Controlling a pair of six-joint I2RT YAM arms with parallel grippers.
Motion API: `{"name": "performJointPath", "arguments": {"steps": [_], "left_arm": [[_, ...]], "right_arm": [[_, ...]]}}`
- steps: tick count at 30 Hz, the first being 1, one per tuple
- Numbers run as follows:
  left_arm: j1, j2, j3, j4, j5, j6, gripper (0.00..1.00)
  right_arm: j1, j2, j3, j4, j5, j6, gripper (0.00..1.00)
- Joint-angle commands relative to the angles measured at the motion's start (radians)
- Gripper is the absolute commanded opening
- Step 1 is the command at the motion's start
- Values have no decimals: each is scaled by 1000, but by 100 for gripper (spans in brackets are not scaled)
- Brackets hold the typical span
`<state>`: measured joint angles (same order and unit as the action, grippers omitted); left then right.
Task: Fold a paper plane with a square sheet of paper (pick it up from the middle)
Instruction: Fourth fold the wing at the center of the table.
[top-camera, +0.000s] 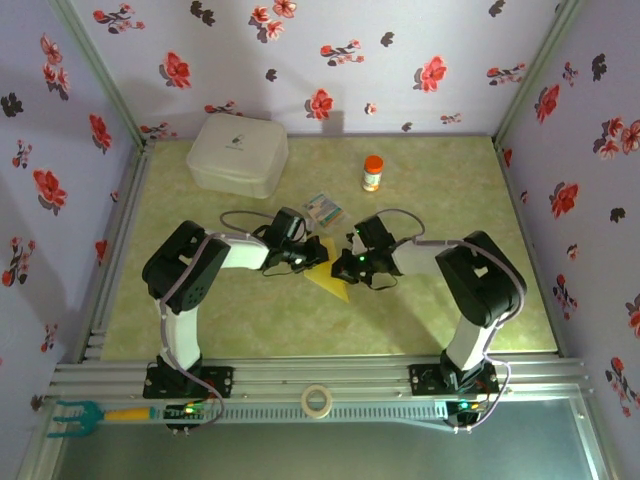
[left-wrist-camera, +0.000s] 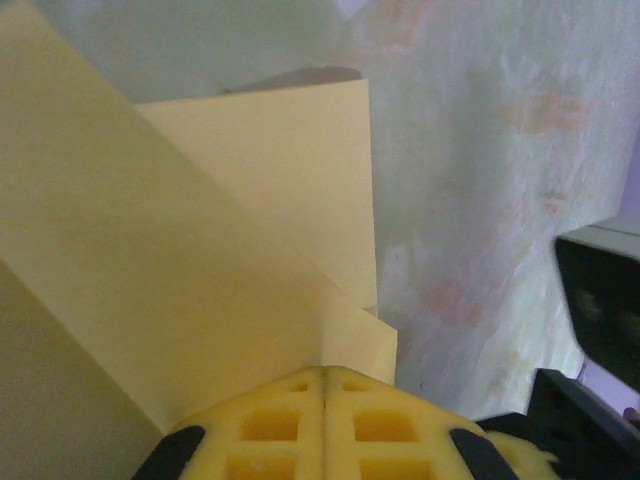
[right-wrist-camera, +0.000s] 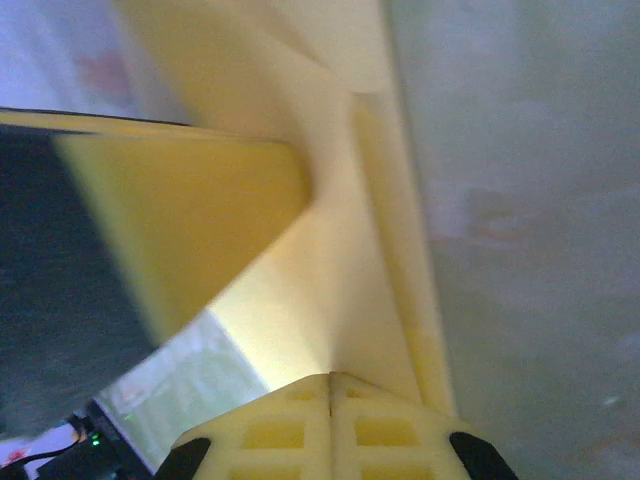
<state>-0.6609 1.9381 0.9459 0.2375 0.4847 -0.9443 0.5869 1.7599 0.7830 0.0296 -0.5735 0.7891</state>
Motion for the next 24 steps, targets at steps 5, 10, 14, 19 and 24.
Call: {"name": "performJointPath", "arguments": {"steps": [5, 10, 14, 19, 24], "left_arm": [[6, 9, 40, -141, -10, 86, 6], [3, -82, 85, -215, -18, 111, 13], [-19, -99, 85, -242, -23, 89, 6], [-41, -63, 52, -200, -25, 52, 3], [-41, 1, 53, -155, -19, 38, 3]], "right_arm": [[6, 29, -143, -7, 73, 6, 1], [7, 18, -151, 8, 76, 15, 0], [7, 15, -160, 28, 79, 29, 0], [7, 18, -165, 38, 80, 38, 0], [7, 17, -169, 41, 79, 41, 0]]}}
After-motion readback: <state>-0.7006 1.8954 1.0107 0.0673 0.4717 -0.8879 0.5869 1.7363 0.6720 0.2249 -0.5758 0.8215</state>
